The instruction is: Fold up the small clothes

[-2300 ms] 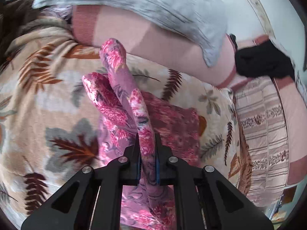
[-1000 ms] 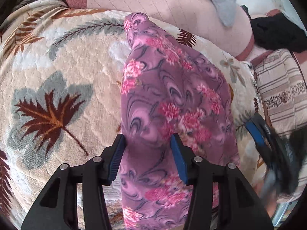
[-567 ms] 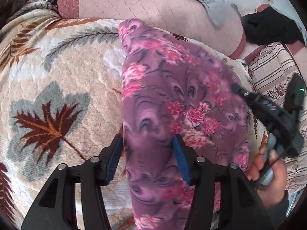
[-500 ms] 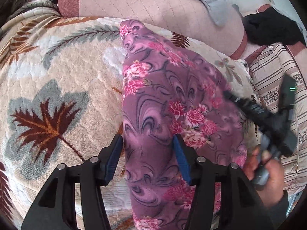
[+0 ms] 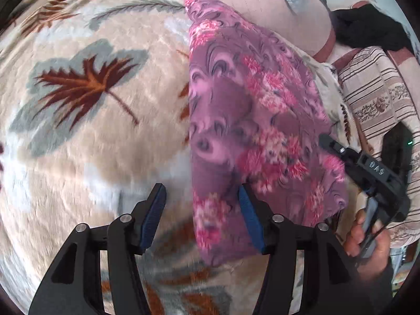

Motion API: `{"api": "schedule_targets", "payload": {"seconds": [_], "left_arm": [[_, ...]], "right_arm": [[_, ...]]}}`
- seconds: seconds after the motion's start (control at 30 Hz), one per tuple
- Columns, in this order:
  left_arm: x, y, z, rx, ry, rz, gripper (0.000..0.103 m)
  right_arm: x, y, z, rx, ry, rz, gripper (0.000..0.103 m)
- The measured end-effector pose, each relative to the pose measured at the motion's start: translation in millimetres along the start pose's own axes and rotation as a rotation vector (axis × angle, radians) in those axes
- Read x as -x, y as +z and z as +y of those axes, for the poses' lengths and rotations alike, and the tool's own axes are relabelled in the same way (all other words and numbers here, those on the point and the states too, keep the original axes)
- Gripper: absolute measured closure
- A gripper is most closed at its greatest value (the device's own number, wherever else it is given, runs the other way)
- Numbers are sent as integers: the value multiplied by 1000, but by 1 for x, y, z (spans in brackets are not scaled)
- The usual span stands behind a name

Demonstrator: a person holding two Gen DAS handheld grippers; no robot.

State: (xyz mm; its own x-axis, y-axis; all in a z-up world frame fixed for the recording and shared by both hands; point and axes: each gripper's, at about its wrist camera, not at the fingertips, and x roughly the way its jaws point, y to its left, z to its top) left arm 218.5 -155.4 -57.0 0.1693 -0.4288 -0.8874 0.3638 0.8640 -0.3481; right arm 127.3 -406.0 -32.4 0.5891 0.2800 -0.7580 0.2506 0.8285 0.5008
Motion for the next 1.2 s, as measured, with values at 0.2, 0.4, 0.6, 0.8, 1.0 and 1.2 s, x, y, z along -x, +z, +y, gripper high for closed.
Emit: {"api": "schedule_targets", "payload": {"seconds": [0.2, 0.4, 0.6, 0.8, 1.0, 1.2], "left_arm": [[-2, -1, -8, -21, 56, 24, 46], [19, -10, -18, -54, 67, -15, 46], [0, -19, -20, -107, 129, 13, 45], [39, 26, -21, -69, 64, -105, 48], [21, 117, -40, -55, 97, -142, 48], [-33, 141, -18, 3, 156, -76, 41]], "right_arm": [[-11, 7, 3, 73, -184, 55, 93], [42, -12, 4, 24, -67, -54, 70], [22, -44, -14, 64, -179, 21, 87], [51, 12, 17, 82, -116, -163, 80], [0, 72, 46, 102, -106, -181, 78], [-65, 96, 42, 111, -197, -147, 78]]}}
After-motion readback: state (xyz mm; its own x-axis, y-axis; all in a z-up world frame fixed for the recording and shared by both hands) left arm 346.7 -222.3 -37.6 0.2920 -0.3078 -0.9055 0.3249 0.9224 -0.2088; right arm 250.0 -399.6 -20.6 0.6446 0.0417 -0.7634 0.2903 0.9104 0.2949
